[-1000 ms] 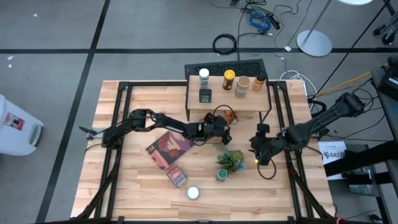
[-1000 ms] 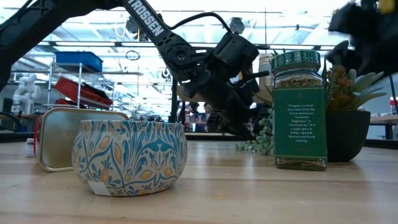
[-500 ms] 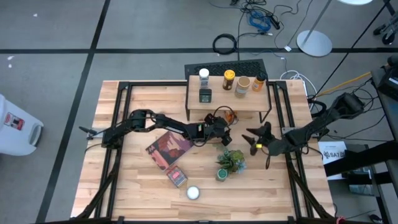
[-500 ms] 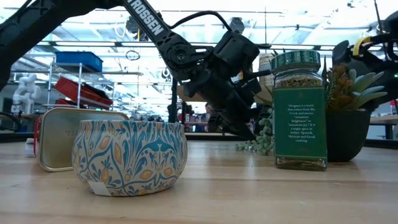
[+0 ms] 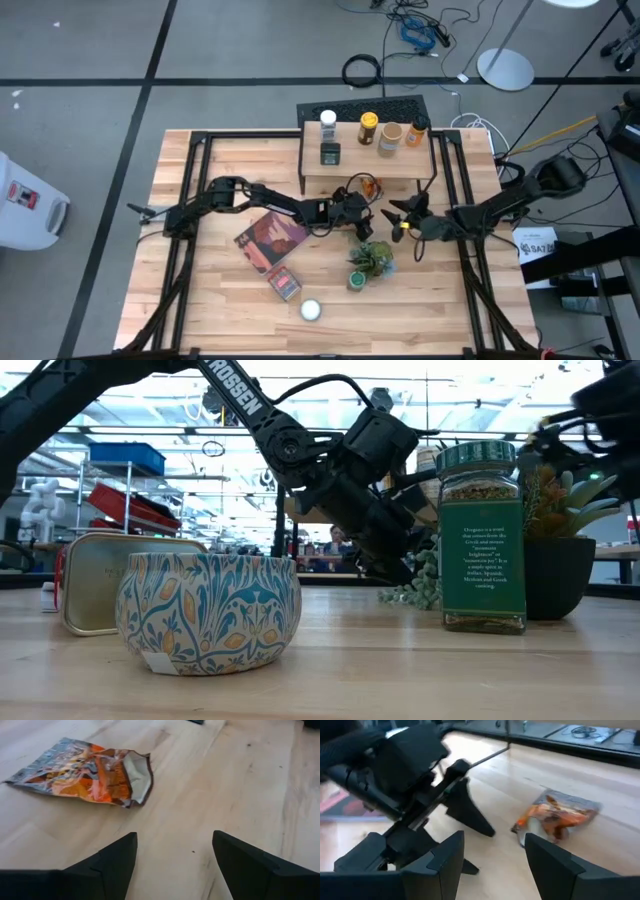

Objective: Shelf spices
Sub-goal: Put the orange seasoning bag on the shelf

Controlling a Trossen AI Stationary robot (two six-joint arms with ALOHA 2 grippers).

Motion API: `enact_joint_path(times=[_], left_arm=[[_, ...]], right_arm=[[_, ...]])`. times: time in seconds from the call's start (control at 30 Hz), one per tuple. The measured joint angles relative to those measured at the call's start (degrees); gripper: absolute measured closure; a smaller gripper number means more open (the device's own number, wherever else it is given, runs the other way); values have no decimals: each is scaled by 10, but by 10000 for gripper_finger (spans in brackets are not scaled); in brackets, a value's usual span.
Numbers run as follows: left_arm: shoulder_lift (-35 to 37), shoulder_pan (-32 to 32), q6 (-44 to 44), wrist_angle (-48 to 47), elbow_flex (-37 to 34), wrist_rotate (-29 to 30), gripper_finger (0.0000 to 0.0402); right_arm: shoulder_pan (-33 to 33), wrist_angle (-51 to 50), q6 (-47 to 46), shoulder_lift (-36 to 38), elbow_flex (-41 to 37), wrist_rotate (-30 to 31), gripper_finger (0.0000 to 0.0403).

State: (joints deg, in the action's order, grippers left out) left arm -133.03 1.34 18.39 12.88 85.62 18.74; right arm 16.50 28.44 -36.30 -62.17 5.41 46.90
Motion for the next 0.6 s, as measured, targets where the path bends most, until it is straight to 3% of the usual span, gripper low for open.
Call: enact_joint_path(times=[0.23, 0.6], left_arm=[[3, 0, -11, -19, 0, -5, 133], [76, -14, -71, -127, 1, 39, 133]], right_arm=[[-66, -2, 21, -55, 52, -14, 204], [-130, 131, -6, -151, 52, -33, 204]])
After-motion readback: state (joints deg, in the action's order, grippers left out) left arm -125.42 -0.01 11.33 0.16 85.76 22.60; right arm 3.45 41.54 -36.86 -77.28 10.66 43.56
